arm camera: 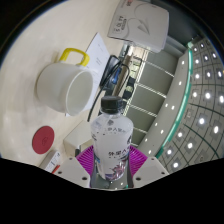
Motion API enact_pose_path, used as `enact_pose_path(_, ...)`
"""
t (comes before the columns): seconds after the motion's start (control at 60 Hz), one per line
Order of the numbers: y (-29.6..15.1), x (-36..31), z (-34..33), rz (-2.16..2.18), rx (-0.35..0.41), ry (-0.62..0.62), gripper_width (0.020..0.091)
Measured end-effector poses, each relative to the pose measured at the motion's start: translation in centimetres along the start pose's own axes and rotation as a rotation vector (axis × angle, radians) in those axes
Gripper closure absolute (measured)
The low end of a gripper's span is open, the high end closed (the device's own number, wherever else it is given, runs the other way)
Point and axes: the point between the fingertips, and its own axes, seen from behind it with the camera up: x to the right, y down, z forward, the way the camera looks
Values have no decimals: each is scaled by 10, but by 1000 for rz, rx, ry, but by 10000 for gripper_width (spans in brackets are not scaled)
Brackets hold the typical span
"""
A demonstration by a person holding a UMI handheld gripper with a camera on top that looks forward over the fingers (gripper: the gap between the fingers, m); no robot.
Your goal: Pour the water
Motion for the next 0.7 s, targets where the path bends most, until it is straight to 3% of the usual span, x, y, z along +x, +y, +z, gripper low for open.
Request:
enact_pose_path(0.15,13,12,-13,470,-11,-109,677)
enact_pose_path(0.35,20,28,-23,1088,52,-237,676)
enact_pose_path(0.5,16,5,-26,1427,103,-363,676)
enact_pose_path(0.7,-2,-60,-22,1677,109,-510,676)
